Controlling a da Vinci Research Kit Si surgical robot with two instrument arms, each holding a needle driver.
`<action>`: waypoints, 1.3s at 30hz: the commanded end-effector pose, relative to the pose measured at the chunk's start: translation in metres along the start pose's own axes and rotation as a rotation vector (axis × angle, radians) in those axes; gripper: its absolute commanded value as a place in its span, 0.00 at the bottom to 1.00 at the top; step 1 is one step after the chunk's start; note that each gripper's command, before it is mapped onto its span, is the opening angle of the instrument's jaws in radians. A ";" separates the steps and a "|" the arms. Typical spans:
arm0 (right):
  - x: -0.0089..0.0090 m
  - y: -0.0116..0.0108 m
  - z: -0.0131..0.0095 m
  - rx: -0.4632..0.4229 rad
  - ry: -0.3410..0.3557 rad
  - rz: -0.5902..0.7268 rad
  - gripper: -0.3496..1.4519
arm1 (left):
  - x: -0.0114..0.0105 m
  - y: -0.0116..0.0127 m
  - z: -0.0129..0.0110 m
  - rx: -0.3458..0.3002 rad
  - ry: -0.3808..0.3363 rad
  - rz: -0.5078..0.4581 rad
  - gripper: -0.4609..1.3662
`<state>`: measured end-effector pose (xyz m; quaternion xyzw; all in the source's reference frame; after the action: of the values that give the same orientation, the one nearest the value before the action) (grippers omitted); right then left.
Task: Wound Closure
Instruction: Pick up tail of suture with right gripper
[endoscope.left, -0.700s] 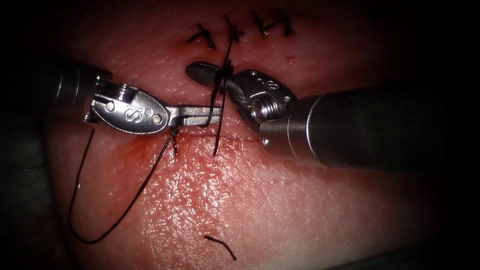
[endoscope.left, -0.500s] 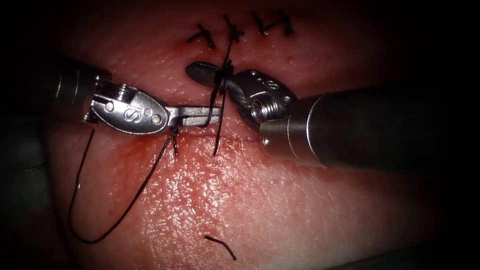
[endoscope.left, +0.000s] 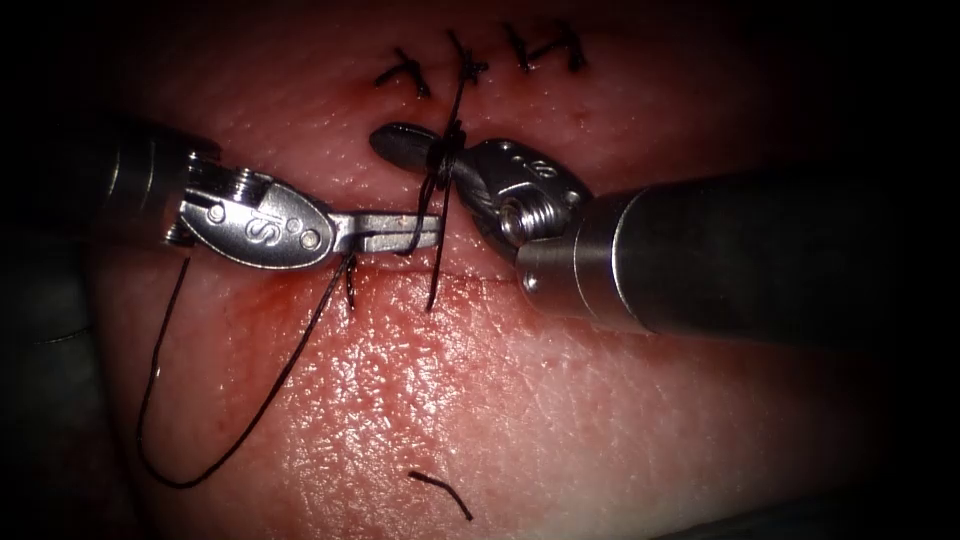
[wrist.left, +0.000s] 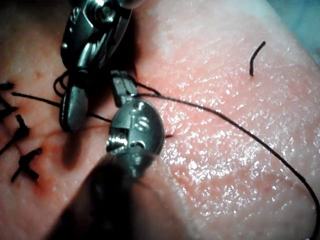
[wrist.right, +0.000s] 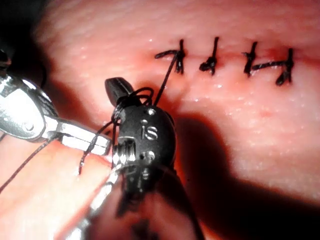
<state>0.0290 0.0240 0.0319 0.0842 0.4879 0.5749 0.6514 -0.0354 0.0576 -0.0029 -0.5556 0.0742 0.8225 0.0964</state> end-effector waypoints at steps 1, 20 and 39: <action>0.0000 -0.0001 0.0000 -0.001 0.002 0.002 0.60 | 0.0000 0.0000 0.0000 -0.005 0.000 0.000 0.06; 0.0000 -0.0003 -0.0002 0.004 0.015 0.010 0.76 | 0.0001 0.0002 0.0000 -0.001 -0.003 0.001 0.06; -0.0007 0.0005 -0.0044 -0.057 0.045 0.012 0.68 | 0.0005 0.0013 0.0008 0.004 -0.001 0.000 0.06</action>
<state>0.0252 0.0215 0.0304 0.0529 0.4834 0.5960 0.6390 -0.0368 0.0566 -0.0031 -0.5554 0.0770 0.8222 0.0978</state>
